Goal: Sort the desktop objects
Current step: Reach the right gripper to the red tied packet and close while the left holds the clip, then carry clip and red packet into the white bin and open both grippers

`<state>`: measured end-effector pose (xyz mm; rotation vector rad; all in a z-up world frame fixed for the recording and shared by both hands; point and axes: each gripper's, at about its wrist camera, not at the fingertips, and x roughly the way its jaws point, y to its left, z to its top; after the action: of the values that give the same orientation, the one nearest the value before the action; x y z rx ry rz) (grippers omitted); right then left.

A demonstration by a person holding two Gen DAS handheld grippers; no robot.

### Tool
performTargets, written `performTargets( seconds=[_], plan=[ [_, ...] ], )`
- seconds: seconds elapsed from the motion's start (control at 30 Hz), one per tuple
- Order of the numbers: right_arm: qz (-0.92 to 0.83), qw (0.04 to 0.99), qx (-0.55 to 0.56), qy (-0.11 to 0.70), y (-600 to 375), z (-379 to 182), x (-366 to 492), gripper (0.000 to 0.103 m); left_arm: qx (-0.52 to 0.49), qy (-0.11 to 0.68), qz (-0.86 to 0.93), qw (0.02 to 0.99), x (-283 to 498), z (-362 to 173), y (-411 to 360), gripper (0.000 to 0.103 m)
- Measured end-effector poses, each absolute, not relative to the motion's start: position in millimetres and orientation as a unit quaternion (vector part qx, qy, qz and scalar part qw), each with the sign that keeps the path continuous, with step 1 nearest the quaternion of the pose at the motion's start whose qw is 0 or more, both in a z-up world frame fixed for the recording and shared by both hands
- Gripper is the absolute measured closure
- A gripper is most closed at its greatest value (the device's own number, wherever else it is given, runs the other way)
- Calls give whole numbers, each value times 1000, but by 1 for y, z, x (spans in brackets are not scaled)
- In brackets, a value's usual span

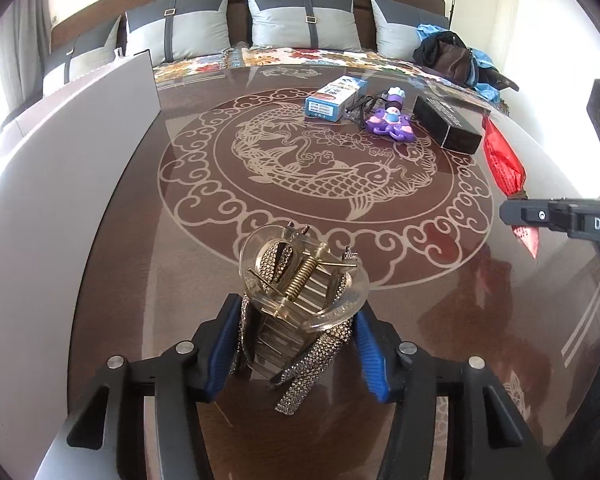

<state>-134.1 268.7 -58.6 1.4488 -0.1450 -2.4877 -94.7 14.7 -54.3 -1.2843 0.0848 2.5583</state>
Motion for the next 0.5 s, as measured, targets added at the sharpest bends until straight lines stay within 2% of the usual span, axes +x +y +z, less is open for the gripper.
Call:
performTargets(
  seconds=[0.23, 0.5],
  plan=[
    [-843, 171, 504, -76, 257, -48, -74, 78, -410, -47, 897, 158, -57, -21, -5, 51],
    [-857, 221, 461, -67, 186, 12, -82, 78, -335, -112, 925, 137, -42, 70, -76, 51]
  ],
)
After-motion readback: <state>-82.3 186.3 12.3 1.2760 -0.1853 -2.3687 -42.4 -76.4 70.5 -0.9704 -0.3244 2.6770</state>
